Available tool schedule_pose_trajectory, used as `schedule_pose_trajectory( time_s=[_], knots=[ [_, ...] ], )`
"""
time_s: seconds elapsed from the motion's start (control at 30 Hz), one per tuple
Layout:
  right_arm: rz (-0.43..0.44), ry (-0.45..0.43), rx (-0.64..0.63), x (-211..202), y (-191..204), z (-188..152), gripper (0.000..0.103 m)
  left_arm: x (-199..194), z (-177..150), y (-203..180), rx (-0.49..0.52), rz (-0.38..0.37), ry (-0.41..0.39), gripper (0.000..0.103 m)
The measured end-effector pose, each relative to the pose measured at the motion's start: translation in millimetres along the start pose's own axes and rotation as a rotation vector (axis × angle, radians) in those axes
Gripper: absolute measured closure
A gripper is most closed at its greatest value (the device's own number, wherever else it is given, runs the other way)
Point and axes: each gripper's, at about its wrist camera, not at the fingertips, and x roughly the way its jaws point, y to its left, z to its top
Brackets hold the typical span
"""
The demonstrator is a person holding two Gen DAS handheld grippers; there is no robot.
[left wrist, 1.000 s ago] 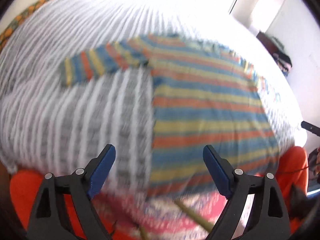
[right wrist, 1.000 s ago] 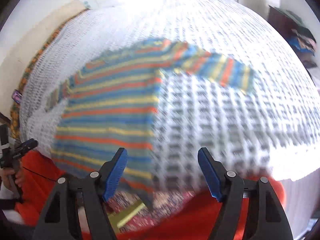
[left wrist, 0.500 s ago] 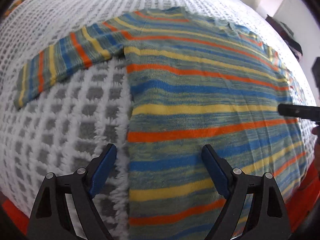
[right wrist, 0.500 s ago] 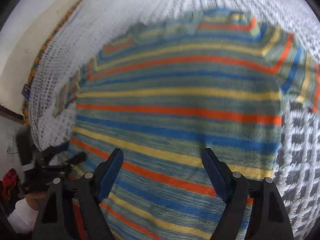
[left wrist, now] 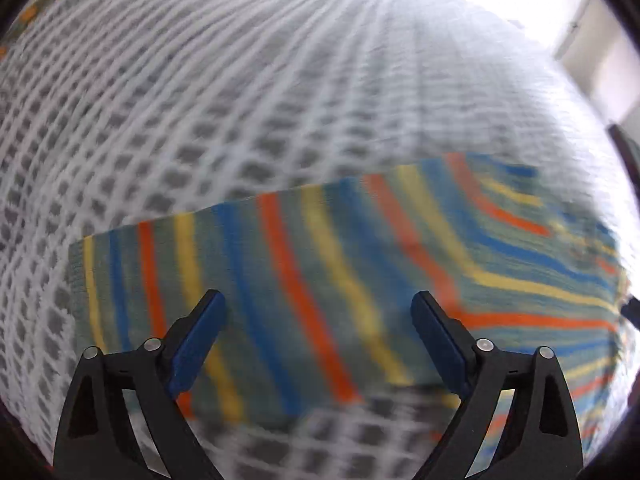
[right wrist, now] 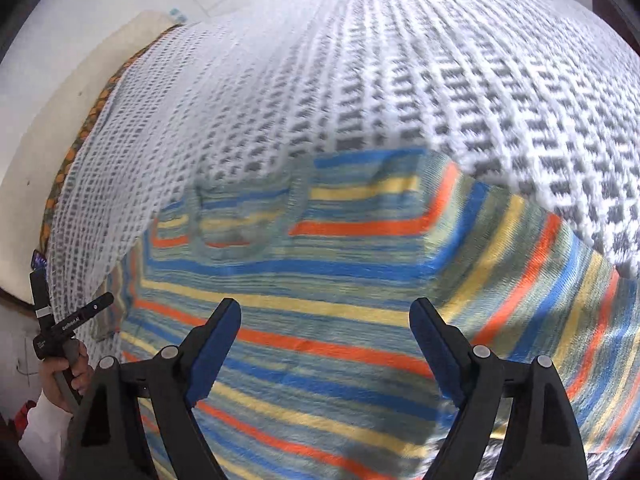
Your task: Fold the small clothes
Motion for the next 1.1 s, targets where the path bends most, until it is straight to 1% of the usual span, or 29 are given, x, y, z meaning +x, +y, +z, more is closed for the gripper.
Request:
schedule_pose_trajectory(
  time_s=[0.03,0.1,0.17,0.23,0.33,0.37,0.4,0.47,0.53,0.57,0.63,0.7,0.77,0.8,0.87,0.9,0.97,1.03,1.1],
  knots=[
    [-0.024,0.007,0.031,1.5,-17.6,-0.1,0.017,6.1,1.9,12.2,-0.013,0.024,0.01,0.016],
    [-0.055,-0.011,0.094,-8.3,-57.3,-4.7,0.017,5.9,2.1,35.8,-0.034,0.029,0.003,0.016],
    [-0.074,-0.066,0.179,-31.9,-104.9,-12.1,0.017,-1.6,0.7,51.8,-0.044,0.025,-0.011,0.015],
    [-0.101,-0.114,0.262,-56.3,-153.1,-19.4,0.017,-9.5,-0.4,62.7,-0.04,0.049,-0.015,0.015],
    [-0.216,-0.176,0.386,-100.2,-217.7,-38.1,0.017,-24.0,-2.5,71.0,-0.054,0.065,-0.027,0.015],
    [-0.249,-0.195,0.42,-114.5,-231.9,-45.3,0.017,-28.2,-2.9,73.5,-0.064,0.054,-0.035,0.015],
    [-0.26,-0.218,0.451,-128.9,-242.4,-53.0,0.017,-36.1,-6.5,72.0,-0.072,0.034,-0.047,0.015],
    [-0.217,-0.263,0.466,-151.7,-245.0,-66.7,0.017,-50.7,-16.1,64.0,-0.071,-0.004,-0.065,0.013],
    [-0.169,-0.276,0.421,-164.0,-231.4,-76.5,0.017,-68.4,-33.0,52.8,-0.053,-0.038,-0.084,0.012],
    [-0.146,-0.278,0.394,-163.4,-218.0,-80.8,0.017,-76.3,-44.4,41.7,-0.04,-0.059,-0.092,0.011],
    [-0.072,-0.279,0.345,-159.1,-195.1,-89.0,0.017,-82.8,-60.4,18.6,-0.026,-0.094,-0.092,0.01],
    [-0.013,-0.264,0.299,-144.3,-174.9,-95.6,0.017,-87.0,-84.2,-2.9,-0.02,-0.132,-0.071,0.01],
    [-0.019,-0.237,0.259,-125.7,-160.3,-99.2,0.017,-90.4,-101.5,-21.7,-0.008,-0.165,-0.046,0.01],
    [-0.03,-0.222,0.258,-117.9,-159.8,-103.4,0.017,-92.6,-111.4,-25.7,-0.003,-0.173,-0.038,0.01],
    [-0.046,-0.21,0.294,-107.3,-167.4,-111.7,0.017,-99.8,-128.6,-33.8,0.011,-0.185,-0.033,0.01],
    [-0.069,-0.213,0.319,-105.7,-173.5,-115.5,0.017,-101.6,-135.2,-34.9,0.019,-0.185,-0.034,0.01],
    [-0.095,-0.228,0.368,-110.0,-185.1,-124.8,0.017,-111.2,-150.0,-34.5,0.04,-0.175,-0.041,0.01],
    [-0.081,-0.251,0.409,-120.4,-193.9,-132.8,0.017,-115.1,-158.0,-34.4,0.055,-0.162,-0.048,0.01],
    [-0.088,-0.266,0.399,-134.3,-193.2,-141.8,0.017,-117.6,-165.3,-30.3,0.054,-0.15,-0.051,0.009]
  ],
)
